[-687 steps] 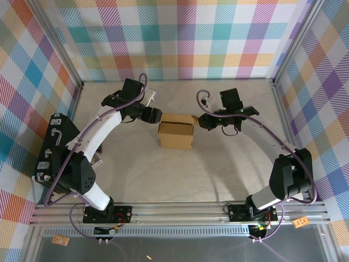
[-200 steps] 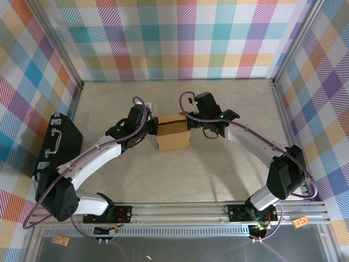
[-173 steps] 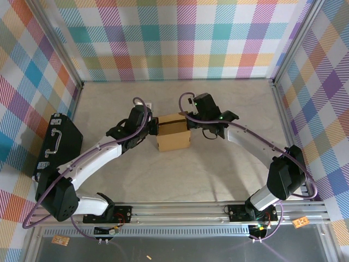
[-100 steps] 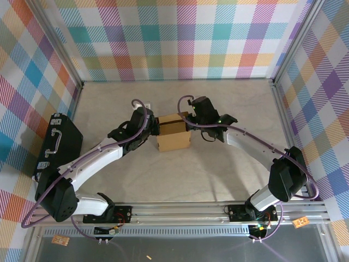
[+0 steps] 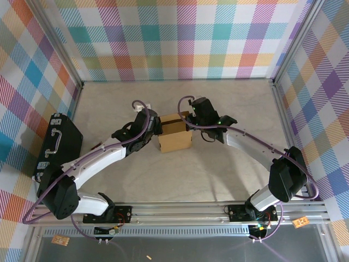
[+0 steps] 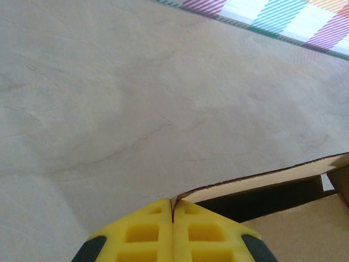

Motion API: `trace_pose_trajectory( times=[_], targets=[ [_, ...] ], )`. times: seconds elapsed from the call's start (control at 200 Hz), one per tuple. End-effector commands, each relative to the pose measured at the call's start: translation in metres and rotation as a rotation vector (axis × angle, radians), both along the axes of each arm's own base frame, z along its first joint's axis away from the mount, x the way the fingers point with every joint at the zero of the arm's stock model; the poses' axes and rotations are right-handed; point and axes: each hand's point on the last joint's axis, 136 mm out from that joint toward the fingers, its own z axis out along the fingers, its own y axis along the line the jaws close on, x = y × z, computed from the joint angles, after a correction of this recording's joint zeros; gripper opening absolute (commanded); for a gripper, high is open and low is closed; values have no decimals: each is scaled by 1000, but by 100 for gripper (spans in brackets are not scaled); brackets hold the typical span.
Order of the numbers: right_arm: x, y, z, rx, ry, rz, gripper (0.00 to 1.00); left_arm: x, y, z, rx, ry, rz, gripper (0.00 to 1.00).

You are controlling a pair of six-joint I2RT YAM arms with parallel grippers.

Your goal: Fold the paper box

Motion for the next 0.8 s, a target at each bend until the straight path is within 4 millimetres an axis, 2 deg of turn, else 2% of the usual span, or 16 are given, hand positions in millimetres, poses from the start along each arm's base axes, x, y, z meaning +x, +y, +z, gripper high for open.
trace_pose_trajectory(
  times=[0.0,0.05,0.185,0.315,0.45,0.6,0.795],
  targets=[
    [-49,21,-45,-23,192,137,0,-31,-37,-40,-24,172,-140,0],
    [-49,20,-45,-22,191,135,0,-31,-40,-40,-21,169,-142,0],
    [-50,20,-45,-20,191,138,0,-39,-39,-53,26,206,-142,0],
    [-51,19,-46,-22,189,135,0,-44,-31,-63,75,221,-124,0],
    [-50,19,-44,-17,178,132,0,-48,-32,-67,67,217,-128,0],
    [-49,17,-38,-10,153,129,0,-45,-34,-60,65,203,-134,0],
    [-46,21,-22,17,108,144,0,-38,-38,-36,50,151,-141,0]
  ],
)
